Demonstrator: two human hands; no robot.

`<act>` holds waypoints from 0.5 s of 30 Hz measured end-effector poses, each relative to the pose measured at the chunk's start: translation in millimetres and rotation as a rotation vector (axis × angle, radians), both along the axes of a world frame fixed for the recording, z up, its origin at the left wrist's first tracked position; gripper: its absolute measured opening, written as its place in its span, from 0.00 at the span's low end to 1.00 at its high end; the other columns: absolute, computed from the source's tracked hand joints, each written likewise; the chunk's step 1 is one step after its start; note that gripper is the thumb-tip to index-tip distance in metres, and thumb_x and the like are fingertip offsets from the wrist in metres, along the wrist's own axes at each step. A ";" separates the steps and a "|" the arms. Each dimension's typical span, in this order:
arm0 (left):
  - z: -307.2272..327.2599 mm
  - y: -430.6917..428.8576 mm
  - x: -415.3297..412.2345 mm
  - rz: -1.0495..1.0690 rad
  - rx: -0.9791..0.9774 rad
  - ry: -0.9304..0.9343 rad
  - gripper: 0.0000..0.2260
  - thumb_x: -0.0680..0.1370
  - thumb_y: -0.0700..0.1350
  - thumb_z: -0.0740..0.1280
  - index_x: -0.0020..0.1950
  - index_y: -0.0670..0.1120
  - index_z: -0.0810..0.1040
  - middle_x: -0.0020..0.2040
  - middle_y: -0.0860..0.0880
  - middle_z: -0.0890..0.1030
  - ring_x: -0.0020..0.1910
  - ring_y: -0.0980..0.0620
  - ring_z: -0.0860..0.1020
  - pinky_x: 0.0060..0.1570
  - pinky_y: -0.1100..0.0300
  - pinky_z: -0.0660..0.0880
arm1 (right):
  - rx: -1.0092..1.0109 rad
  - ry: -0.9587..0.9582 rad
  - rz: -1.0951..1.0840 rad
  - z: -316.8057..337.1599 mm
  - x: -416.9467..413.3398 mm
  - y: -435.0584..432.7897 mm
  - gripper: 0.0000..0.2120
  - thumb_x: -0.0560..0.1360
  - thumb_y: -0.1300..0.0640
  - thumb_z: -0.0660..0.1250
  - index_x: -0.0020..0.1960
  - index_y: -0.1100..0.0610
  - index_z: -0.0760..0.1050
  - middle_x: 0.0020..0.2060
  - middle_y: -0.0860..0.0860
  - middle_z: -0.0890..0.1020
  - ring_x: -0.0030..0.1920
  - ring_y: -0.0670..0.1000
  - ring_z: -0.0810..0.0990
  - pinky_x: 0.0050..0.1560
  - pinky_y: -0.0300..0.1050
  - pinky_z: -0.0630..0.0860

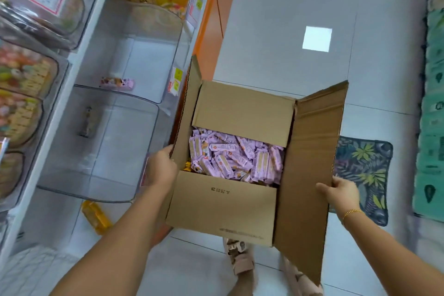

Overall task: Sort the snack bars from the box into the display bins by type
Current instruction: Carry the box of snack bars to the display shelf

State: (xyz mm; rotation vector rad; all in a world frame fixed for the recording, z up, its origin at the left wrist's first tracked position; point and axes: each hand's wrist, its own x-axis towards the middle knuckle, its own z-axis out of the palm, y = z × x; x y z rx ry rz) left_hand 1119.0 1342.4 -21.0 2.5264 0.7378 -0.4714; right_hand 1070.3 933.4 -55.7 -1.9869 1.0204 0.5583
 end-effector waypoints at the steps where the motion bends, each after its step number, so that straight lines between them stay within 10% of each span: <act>1: -1.6 -2.0 1.2 0.033 0.007 -0.005 0.23 0.75 0.31 0.59 0.68 0.46 0.74 0.55 0.40 0.82 0.50 0.42 0.80 0.47 0.55 0.77 | -0.024 -0.007 0.048 0.4 -0.4 -4.8 0.06 0.72 0.64 0.70 0.48 0.57 0.80 0.44 0.57 0.84 0.42 0.55 0.82 0.49 0.54 0.81; 5: 11.5 -20.4 -7.3 0.038 0.072 -0.063 0.27 0.75 0.29 0.56 0.72 0.45 0.69 0.58 0.37 0.79 0.55 0.38 0.78 0.53 0.47 0.76 | -0.197 -0.053 0.320 3.5 -6.7 -31.3 0.29 0.71 0.66 0.71 0.70 0.58 0.68 0.61 0.59 0.78 0.53 0.60 0.79 0.52 0.53 0.77; 8: 22.3 -46.0 -24.3 -0.009 0.116 -0.086 0.27 0.76 0.30 0.58 0.74 0.46 0.64 0.68 0.41 0.72 0.64 0.40 0.72 0.63 0.47 0.70 | -0.334 -0.014 0.713 0.4 -8.1 -63.0 0.42 0.71 0.66 0.71 0.77 0.53 0.53 0.77 0.52 0.55 0.66 0.59 0.71 0.55 0.52 0.75; 11: 29.0 -97.9 -51.8 -0.023 0.043 -0.142 0.24 0.75 0.31 0.61 0.70 0.43 0.69 0.71 0.45 0.69 0.69 0.45 0.67 0.68 0.53 0.65 | -0.431 0.097 1.343 -7.2 7.2 -88.9 0.34 0.75 0.63 0.66 0.77 0.50 0.56 0.78 0.50 0.49 0.77 0.57 0.50 0.73 0.51 0.60; 15: 36.4 -190.9 -92.8 0.251 -0.071 -0.057 0.14 0.76 0.37 0.65 0.61 0.46 0.72 0.62 0.48 0.73 0.58 0.48 0.74 0.51 0.60 0.69 | -0.257 0.423 1.588 2.8 34.6 -99.8 0.22 0.77 0.57 0.63 0.71 0.58 0.67 0.72 0.54 0.65 0.71 0.55 0.64 0.69 0.44 0.63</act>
